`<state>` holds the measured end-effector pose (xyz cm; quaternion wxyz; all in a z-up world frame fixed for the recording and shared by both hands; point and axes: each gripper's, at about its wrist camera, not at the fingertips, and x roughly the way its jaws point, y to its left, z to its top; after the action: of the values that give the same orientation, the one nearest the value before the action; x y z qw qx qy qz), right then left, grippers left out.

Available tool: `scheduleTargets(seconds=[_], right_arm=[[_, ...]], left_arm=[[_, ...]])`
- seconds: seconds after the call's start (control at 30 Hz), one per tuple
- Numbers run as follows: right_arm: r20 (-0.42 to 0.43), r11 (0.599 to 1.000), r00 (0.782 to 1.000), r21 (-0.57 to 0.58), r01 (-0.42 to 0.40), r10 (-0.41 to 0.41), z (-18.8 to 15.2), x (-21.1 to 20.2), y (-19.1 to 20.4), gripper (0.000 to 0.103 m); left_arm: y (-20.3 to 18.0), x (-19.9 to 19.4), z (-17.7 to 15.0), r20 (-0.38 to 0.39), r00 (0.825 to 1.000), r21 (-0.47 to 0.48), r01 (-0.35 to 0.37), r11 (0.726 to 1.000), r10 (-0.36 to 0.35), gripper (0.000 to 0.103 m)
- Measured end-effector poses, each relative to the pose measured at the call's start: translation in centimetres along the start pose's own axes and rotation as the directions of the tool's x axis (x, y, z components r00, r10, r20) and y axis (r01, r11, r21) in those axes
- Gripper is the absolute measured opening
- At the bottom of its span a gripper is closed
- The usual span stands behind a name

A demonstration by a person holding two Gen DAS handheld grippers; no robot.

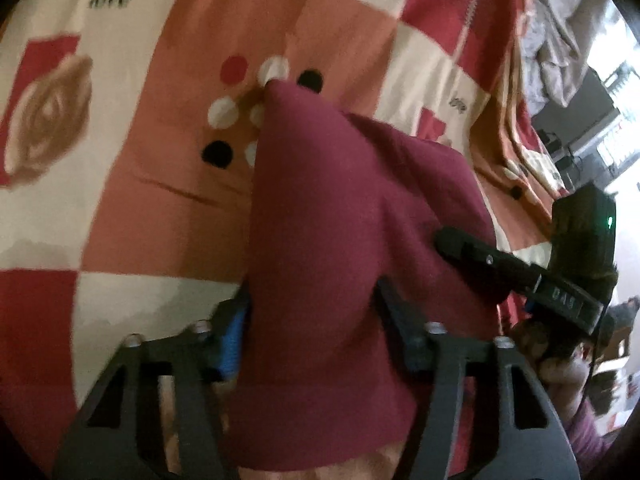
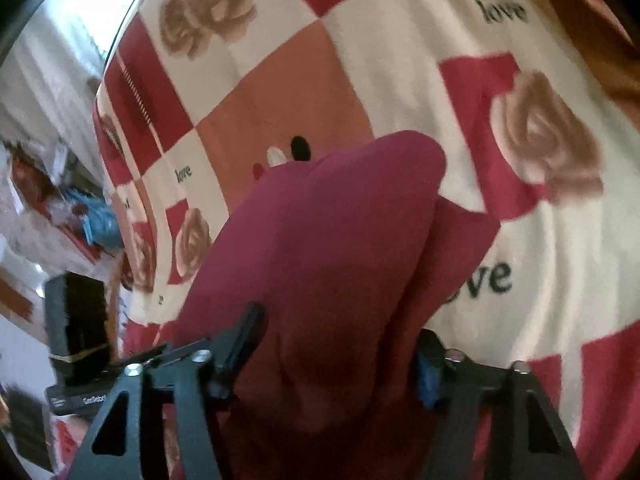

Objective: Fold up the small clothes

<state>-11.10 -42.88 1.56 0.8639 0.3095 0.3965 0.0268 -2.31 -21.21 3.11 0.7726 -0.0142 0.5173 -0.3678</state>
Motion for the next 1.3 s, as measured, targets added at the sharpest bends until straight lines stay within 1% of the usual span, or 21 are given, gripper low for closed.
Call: scheduleTargets(seconds=[0.03, 0.1, 0.2, 0.27, 0.33, 0.37, 0.43, 0.5, 0.53, 0.57, 0.6, 0.73, 0.8, 0.87, 0.93, 1.03, 1.07, 1.1, 1.17, 1.23, 1.3], right_arm=[[0.007, 1.0, 1.0, -0.015, -0.014, 0.014, 0.2, -0.7, 0.6, 0.052], [0.003, 0.998, 0.998, -0.031, -0.059, 0.059, 0.5, -2.1, 1.8, 0.047], [-0.028, 0.993, 0.996, -0.088, -0.084, 0.082, 0.3, -3.8, 4.4, 0.047], [-0.074, 0.985, 0.99, -0.119, -0.128, 0.12, -0.5, -4.6, 5.8, 0.047], [-0.098, 0.979, 0.985, -0.129, -0.157, 0.145, -1.4, -4.6, 6.5, 0.047], [-0.107, 0.976, 0.984, -0.147, -0.158, 0.143, -1.9, -4.4, 6.7, 0.047], [-0.127, 0.978, 0.99, -0.189, -0.084, 0.06, -3.3, -3.3, 6.8, 0.051], [-0.155, 0.977, 0.986, -0.21, 0.032, -0.066, -4.4, -2.2, 6.2, 0.055], [-0.157, 0.973, 0.981, -0.216, 0.075, -0.111, -4.8, -2.1, 6.0, 0.057], [-0.142, 0.972, 0.982, -0.216, 0.091, -0.123, -5.1, -2.3, 5.8, 0.059], [-0.119, 0.972, 0.985, -0.213, 0.097, -0.125, -5.1, -3.0, 5.8, 0.063], [0.03, 0.947, 0.98, -0.255, 0.197, -0.195, -4.7, -7.0, 7.5, 0.064], [0.042, 0.949, 0.99, -0.284, 0.14, -0.134, -4.7, -8.3, 9.0, 0.064], [-0.007, 0.941, 0.998, -0.336, 0.053, -0.059, -5.6, -8.5, 11.2, 0.064], [-0.054, 0.904, 0.998, -0.426, 0.017, -0.044, -7.5, -8.3, 13.3, 0.064], [-0.091, 0.849, 0.99, -0.527, 0.043, -0.106, -10.6, -7.3, 14.0, 0.055], [-0.104, 0.832, 0.982, -0.55, 0.074, -0.156, -11.4, -6.6, 13.7, 0.052], [-0.113, 0.813, 0.967, -0.569, 0.126, -0.229, -12.2, -5.7, 12.9, 0.045], [-0.099, 0.789, 0.942, -0.578, 0.208, -0.321, -13.1, -4.8, 11.4, 0.042], [-0.093, 0.815, 0.948, -0.541, 0.208, -0.304, -13.3, -5.2, 10.3, 0.041], [-0.087, 0.826, 0.951, -0.523, 0.209, -0.297, -13.4, -5.8, 10.0, 0.041]], left_arm=[[-0.3, -0.8, -0.1, 0.012, 1.0, 0.01, 0.004, 1.0, -0.004, 0.046], [-1.0, -2.9, -0.5, 0.026, 0.999, 0.025, 0.025, 0.999, -0.026, 0.045], [-2.3, -7.0, -2.2, 0.069, 0.998, 0.073, -0.003, 0.997, -0.002, 0.045], [-2.3, -9.1, -3.8, 0.071, 0.997, 0.058, -0.028, 0.998, 0.024, 0.045], [-1.7, -10.2, -5.6, 0.071, 0.997, 0.035, -0.038, 0.999, 0.035, 0.045], [-1.3, -10.2, -7.0, 0.065, 0.996, 0.016, -0.066, 0.998, 0.065, 0.045], [-0.8, -9.5, -9.1, 0.042, 0.992, -0.004, -0.122, 0.992, 0.123, 0.045], [-0.5, -8.0, -10.9, -0.006, 0.984, -0.007, -0.178, 0.984, 0.178, 0.045], [-0.4, -7.7, -11.3, -0.008, 0.985, -0.012, -0.174, 0.985, 0.174, 0.046], [-0.4, -7.8, -11.7, 0.006, 0.985, -0.025, -0.174, 0.984, 0.174, 0.046], [-0.6, -8.0, -11.9, 0.021, 0.982, -0.029, -0.188, 0.982, 0.188, 0.051], [-1.2, -9.4, -11.8, 0.083, 0.962, -0.028, -0.257, 0.966, 0.258, 0.053], [-1.6, -9.5, -11.7, 0.103, 0.95, -0.015, -0.296, 0.955, 0.296, 0.053], [-1.6, -8.9, -11.6, 0.109, 0.94, -0.011, -0.325, 0.946, 0.324, 0.053], [-1.4, -8.7, -11.7, 0.113, 0.936, -0.01, -0.335, 0.942, 0.334, 0.053], [-1.6, -8.4, -11.8, 0.131, 0.929, -0.005, -0.349, 0.937, 0.347, 0.053], [-1.7, -8.4, -11.9, 0.136, 0.927, -0.003, -0.353, 0.936, 0.35, 0.053], [-1.8, -8.4, -11.9, 0.135, 0.927, 0.001, -0.354, 0.935, 0.35, 0.053], [-1.9, -8.4, -11.9, 0.14, 0.924, 0.007, -0.361, 0.933, 0.356, 0.056], [-2.1, -8.4, -12.0, 0.15, 0.917, 0.005, -0.375, 0.927, 0.371, 0.058], [-2.2, -8.5, -12.0, 0.157, 0.913, 0.002, -0.382, 0.924, 0.377, 0.058]])
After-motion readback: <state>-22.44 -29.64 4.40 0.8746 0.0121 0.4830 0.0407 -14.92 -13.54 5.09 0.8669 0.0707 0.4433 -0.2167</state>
